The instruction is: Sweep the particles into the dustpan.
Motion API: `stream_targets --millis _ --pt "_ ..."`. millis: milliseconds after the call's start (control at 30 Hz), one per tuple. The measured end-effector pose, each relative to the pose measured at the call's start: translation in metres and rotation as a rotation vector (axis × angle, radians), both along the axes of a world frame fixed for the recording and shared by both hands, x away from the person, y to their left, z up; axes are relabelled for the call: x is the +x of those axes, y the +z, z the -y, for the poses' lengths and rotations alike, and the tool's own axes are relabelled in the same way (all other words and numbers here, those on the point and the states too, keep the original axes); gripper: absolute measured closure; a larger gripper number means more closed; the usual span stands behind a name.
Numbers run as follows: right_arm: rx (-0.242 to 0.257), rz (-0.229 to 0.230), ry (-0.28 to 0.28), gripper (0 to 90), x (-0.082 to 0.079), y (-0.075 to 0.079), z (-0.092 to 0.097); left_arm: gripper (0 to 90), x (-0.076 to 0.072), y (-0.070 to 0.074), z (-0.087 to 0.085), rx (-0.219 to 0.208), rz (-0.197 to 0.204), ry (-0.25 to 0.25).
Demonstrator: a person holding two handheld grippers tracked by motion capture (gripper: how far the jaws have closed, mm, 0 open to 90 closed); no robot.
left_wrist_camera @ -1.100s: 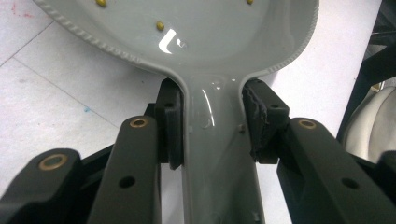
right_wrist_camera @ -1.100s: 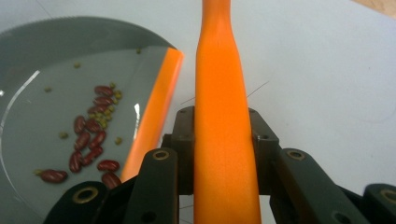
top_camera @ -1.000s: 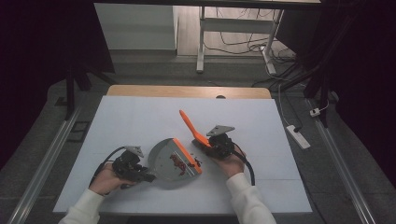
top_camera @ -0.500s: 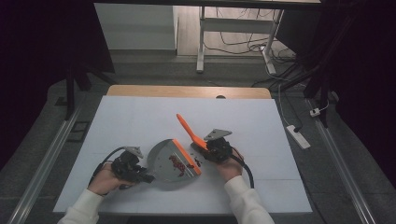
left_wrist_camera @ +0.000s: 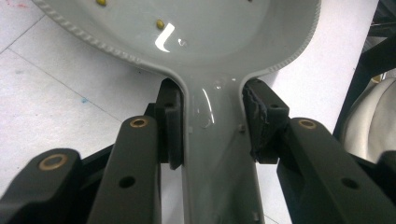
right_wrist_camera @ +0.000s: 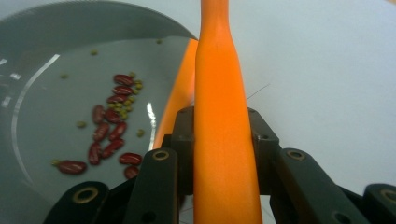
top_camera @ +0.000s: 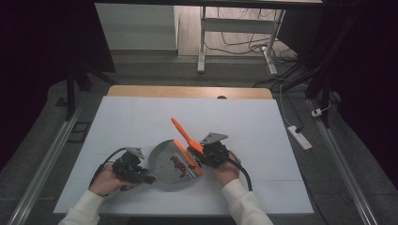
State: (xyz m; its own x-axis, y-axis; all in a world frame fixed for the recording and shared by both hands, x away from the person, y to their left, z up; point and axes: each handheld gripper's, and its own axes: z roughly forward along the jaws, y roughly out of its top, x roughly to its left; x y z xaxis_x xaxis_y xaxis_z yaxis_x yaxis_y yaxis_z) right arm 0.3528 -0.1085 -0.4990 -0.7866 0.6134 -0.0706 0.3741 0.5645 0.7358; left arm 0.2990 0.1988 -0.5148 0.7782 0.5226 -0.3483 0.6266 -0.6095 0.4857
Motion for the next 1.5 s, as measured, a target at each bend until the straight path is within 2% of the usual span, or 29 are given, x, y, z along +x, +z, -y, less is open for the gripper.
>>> stream_targets --millis 67,167,233,300,367,467,567,700,833,1200,1433,1500 --pt "-0.001 -0.001 0.002 70.1 -0.002 0.000 -0.003 62.0 0.000 0.000 0.000 0.002 0.001 -0.003" --pt "0.037 -0.026 0.022 70.1 -0.003 -0.001 -0.006 62.0 0.000 0.000 0.000 0.006 -0.001 -0.004" --pt "0.031 -0.024 0.026 70.1 -0.005 -0.001 -0.010 62.0 0.000 -0.001 0.000 0.009 -0.001 -0.005" --pt "0.071 -0.038 0.034 70.1 -0.007 0.000 -0.011 62.0 0.000 -0.001 0.001 0.012 -0.002 -0.006" --pt "0.106 -0.065 0.061 70.2 -0.008 0.003 -0.015 62.0 0.000 -0.001 0.001 0.010 -0.002 -0.008" --pt "0.120 -0.066 0.110 70.2 -0.013 0.006 -0.022 62.0 0.000 -0.001 0.001 0.009 0.000 -0.006" --pt "0.132 -0.034 0.110 70.1 -0.015 0.014 -0.021 62.0 0.000 -0.001 0.001 0.006 -0.001 -0.006" --pt "0.153 0.009 0.054 70.1 -0.010 0.026 -0.004 62.0 0.000 -0.001 0.000 0.004 -0.001 -0.007" --pt "0.145 0.017 -0.009 70.1 -0.004 0.028 0.014 62.0 0.000 -0.001 0.001 0.003 0.000 -0.004" --pt "0.055 0.014 -0.056 70.1 0.002 0.014 0.024 61.9 0.000 -0.001 0.001 0.008 0.003 -0.009" --pt "0.033 -0.019 -0.043 70.1 0.002 0.001 0.015 61.9 0.000 -0.002 0.001 0.011 0.002 -0.009" --pt "0.050 -0.029 -0.023 70.1 0.000 0.000 0.011 61.9 0.000 -0.002 0.001 0.010 0.002 -0.009"
